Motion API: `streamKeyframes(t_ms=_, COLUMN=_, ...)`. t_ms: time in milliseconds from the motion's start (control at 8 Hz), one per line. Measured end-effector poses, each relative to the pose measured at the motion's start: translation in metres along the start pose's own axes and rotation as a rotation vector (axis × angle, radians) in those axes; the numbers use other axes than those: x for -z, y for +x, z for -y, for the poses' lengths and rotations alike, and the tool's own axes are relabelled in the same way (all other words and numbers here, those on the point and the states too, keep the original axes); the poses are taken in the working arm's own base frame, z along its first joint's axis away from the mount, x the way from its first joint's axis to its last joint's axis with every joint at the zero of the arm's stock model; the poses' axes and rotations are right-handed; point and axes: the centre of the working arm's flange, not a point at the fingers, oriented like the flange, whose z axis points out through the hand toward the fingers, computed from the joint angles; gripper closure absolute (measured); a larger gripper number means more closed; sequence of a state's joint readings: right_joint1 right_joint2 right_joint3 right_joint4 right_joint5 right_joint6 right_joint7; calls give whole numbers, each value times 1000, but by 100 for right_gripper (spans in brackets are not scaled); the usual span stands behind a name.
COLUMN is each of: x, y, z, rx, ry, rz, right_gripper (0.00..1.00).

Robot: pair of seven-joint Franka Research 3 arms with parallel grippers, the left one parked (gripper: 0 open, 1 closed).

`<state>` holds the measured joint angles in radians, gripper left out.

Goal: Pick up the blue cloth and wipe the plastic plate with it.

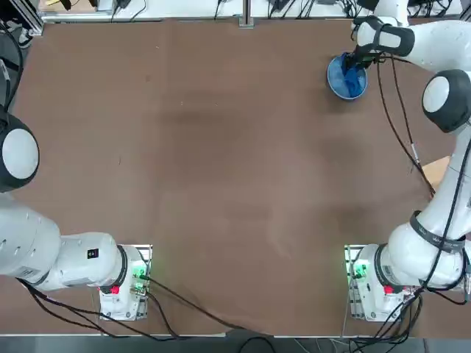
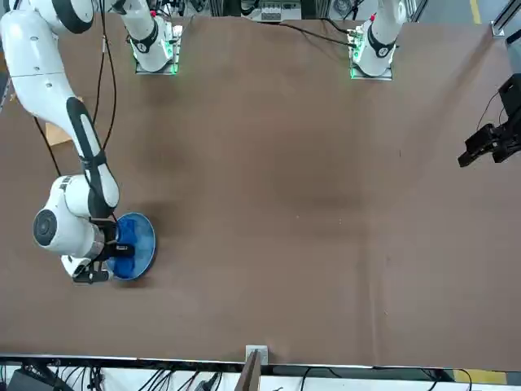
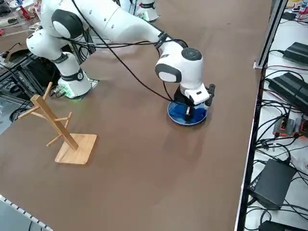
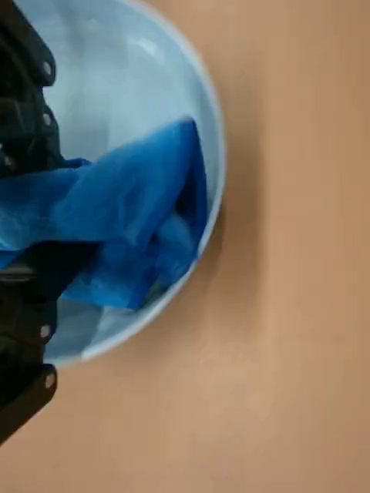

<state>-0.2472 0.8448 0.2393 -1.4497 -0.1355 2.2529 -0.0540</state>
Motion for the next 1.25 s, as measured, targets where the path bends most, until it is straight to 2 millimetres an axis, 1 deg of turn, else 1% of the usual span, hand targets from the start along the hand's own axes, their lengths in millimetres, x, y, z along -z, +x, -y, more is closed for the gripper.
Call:
streamKeyframes(t_ms=125, x=1, y=-5, z=-13, rx=-6, ry=2, rz=32, right_gripper=77)
streamKeyframes(t_ms=250, x=0, y=-9, z=-19, rx=-11, ry=5, rz=60, right_gripper=77)
streamKeyframes(t_ms=375, x=0, y=-12, z=-16, rx=-12, ry=6, rz=87, right_gripper=77)
streamKeyframes(t_ms=500, x=-1, y=-14, z=-9, rx=-21, ry=7, rz=118, right_gripper=77)
streamKeyframes(t_ms=625, x=-3, y=-15, z=4, rx=-37, ry=6, rz=137, right_gripper=77)
streamKeyframes(t_ms=1000, x=-8, y=-12, z=66, rx=-84, ry=12, rz=152, right_gripper=77)
streamKeyframes(t_ms=1125, x=-9, y=-11, z=80, rx=-93, ry=17, rz=138, right_gripper=77)
streamKeyframes(t_ms=1250, x=-9, y=-7, z=87, rx=-94, ry=22, rz=102, right_gripper=77)
